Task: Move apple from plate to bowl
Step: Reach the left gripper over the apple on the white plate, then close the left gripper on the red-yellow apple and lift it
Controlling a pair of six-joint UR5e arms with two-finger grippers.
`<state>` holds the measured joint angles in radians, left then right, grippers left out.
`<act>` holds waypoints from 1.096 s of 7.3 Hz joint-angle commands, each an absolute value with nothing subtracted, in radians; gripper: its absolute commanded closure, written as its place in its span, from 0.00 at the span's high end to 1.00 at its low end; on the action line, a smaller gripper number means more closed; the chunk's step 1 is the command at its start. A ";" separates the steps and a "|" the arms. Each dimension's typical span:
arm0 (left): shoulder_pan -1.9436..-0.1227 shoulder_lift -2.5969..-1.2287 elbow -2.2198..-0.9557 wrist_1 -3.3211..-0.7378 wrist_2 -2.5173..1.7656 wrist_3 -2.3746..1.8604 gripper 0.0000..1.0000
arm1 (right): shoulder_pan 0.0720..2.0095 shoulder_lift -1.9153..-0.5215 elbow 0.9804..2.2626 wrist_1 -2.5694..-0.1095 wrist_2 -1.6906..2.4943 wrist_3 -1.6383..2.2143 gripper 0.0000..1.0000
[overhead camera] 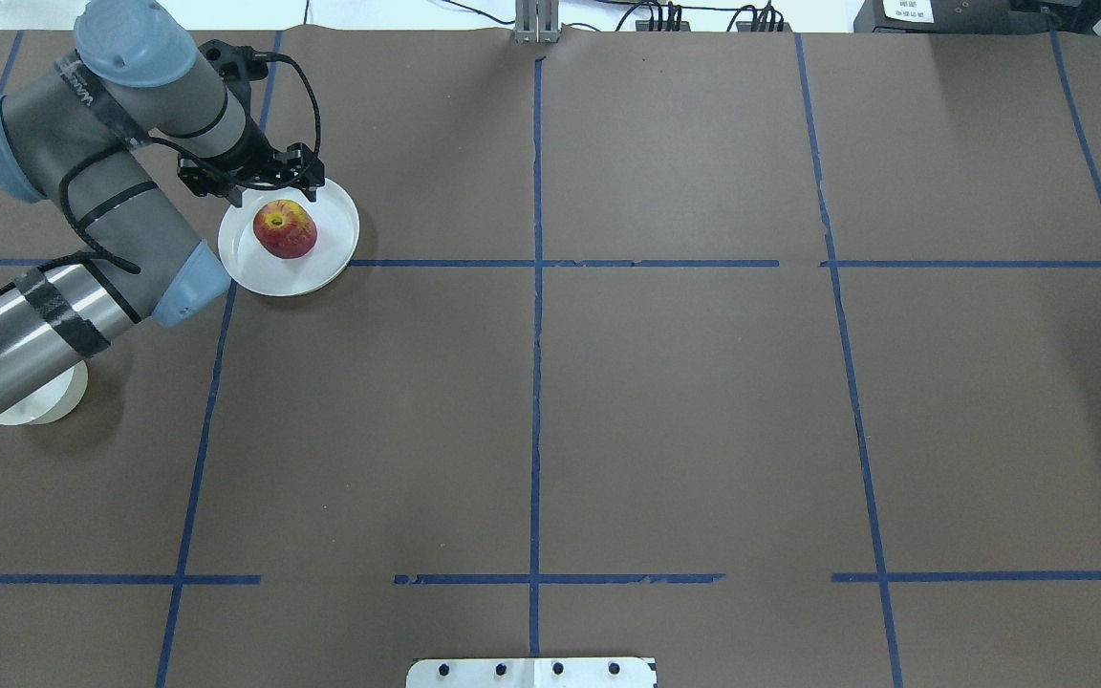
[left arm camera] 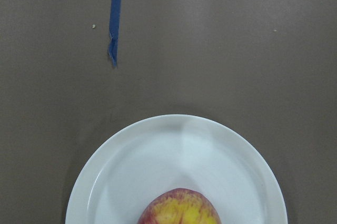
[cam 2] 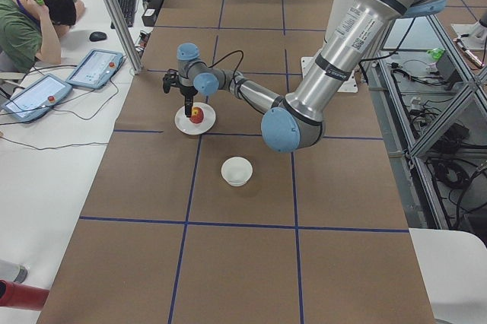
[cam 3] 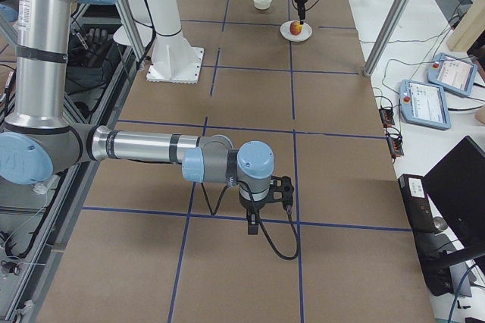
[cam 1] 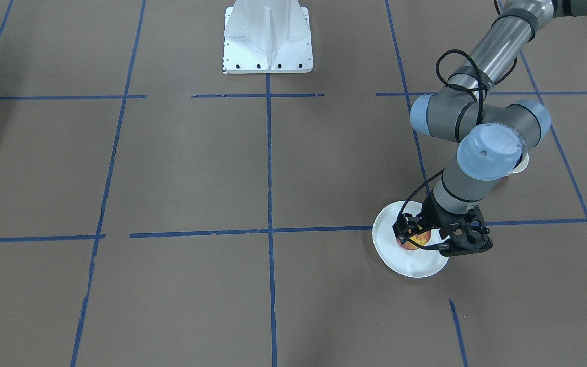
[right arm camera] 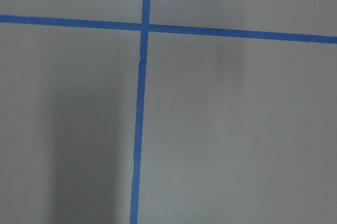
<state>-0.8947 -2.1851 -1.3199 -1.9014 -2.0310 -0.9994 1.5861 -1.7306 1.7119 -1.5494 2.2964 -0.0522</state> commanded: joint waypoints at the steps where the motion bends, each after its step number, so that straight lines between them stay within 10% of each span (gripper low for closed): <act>1: -0.862 -2.186 -1.273 -1.954 -2.023 -1.012 1.00 | 1.586 -1.730 1.712 -1.549 2.296 -0.052 1.00; 5: -0.844 -2.181 -1.250 -1.963 -2.023 -1.011 0.92 | 1.586 -1.730 1.712 -1.551 2.296 -0.052 1.00; 8: -0.889 -2.178 -1.267 -1.959 -2.043 -0.997 0.32 | 1.586 -1.732 1.712 -1.549 2.296 -0.052 1.00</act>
<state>-0.8607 -2.1788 -1.2561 -1.9625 -2.0301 -1.0013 1.5861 -1.7306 1.7119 -1.5495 2.2964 -0.0522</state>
